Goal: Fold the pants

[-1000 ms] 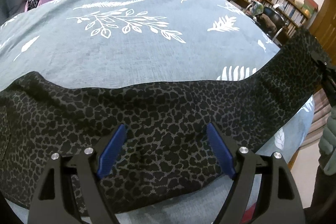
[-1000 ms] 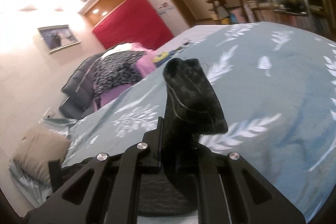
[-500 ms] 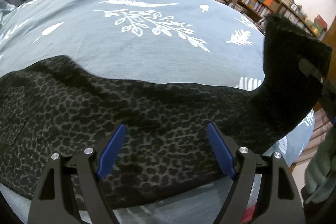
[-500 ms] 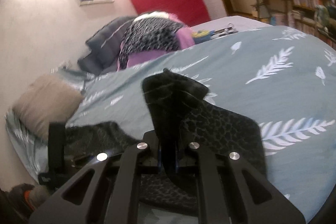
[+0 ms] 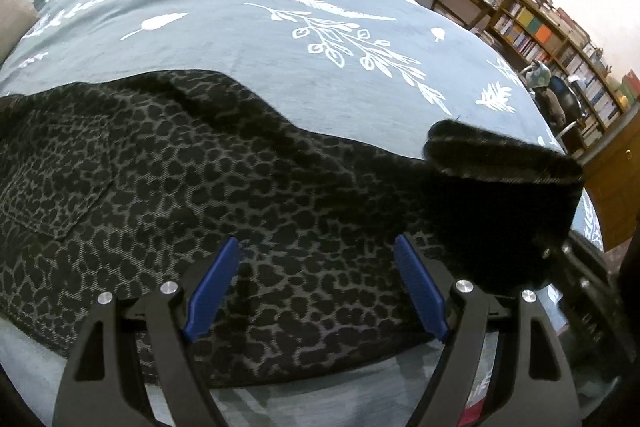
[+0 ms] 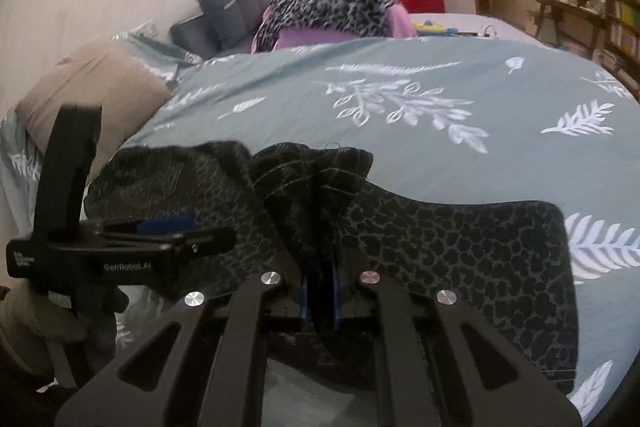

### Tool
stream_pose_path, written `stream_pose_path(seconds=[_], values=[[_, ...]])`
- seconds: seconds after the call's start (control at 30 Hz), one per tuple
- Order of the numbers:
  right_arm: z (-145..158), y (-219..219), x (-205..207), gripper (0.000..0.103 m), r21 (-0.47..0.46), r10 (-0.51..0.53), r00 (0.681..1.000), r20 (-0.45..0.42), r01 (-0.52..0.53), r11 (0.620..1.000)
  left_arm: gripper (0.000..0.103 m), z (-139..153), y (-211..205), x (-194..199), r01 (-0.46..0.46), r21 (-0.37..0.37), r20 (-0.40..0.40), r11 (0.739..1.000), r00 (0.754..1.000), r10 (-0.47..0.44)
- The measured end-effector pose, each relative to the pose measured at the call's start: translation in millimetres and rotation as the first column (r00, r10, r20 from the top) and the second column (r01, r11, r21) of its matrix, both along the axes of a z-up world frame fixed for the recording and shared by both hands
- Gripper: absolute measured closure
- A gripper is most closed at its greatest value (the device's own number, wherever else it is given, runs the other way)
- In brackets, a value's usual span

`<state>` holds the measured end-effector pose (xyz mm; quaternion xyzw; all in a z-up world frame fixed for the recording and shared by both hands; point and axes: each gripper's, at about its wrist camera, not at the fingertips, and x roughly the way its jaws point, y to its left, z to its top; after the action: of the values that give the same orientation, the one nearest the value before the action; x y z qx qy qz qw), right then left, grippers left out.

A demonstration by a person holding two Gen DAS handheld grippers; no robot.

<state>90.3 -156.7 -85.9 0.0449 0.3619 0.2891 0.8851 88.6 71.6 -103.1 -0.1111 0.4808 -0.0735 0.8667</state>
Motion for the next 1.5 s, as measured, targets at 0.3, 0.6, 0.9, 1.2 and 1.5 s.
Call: stream_pose_path(seconds=[0.3,0.6,0.9,1.2,1.5], values=[[-26,23,-1,0.076,-0.018,0.072,0.995,-0.064,-0.073,0.997,0.024,0,15,-10,-0.039,0.001,0.003,0.999,0.999,0.039],[-31,13,-11,0.057,0.124,0.149,0.979,-0.142,-0.132,0.983,0.023,0,15,-7,-0.018,-0.083,-0.015,0.996,1.0,0.016],[-30,8,-24,0.051,0.174,0.213,0.964,-0.157,-0.186,0.967,0.02,0,1,5,0.019,-0.195,-0.045,0.981,0.999,-0.028],[-32,-14,-37,0.051,0.182,0.214,0.965,-0.153,-0.185,0.966,0.019,-16,-30,27,0.117,-0.251,-0.137,0.961,0.978,-0.155],[-27,-55,-43,0.051,0.2,0.13,0.978,-0.161,-0.097,0.975,0.071,-20,-55,28,0.203,-0.252,-0.142,0.946,0.96,-0.243]])
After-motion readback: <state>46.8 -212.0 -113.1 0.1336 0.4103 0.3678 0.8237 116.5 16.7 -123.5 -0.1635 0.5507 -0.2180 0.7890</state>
